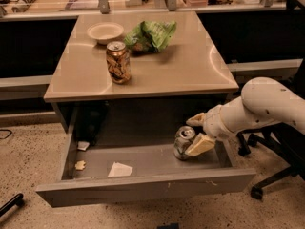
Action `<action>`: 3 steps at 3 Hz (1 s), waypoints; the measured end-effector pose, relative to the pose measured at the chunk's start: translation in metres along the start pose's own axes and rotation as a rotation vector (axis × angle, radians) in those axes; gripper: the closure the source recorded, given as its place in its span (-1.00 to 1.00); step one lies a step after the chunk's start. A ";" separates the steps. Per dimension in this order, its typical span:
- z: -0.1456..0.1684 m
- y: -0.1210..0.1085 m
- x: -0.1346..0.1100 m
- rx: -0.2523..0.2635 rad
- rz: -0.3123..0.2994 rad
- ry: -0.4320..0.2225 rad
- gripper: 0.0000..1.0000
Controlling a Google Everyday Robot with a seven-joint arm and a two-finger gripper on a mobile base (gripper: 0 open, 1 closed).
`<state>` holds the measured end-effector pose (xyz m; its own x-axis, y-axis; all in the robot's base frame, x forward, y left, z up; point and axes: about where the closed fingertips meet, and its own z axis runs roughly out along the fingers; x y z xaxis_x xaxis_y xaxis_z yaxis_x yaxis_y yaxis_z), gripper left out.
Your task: Pick 7up can from top drawer and place on counter
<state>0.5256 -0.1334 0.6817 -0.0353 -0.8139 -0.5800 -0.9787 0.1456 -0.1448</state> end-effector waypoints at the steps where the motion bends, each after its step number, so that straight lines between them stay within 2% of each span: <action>1: 0.012 -0.005 -0.003 -0.007 -0.002 -0.013 -0.34; 2: 0.022 -0.011 -0.006 -0.006 -0.003 -0.030 -0.34; 3: 0.022 -0.011 -0.006 -0.006 -0.003 -0.030 0.04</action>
Offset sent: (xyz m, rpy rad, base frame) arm 0.0263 0.0224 -0.0168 0.0482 -0.0124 0.0076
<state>0.5406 -0.1172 0.6691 -0.0261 -0.7970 -0.6034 -0.9799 0.1398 -0.1423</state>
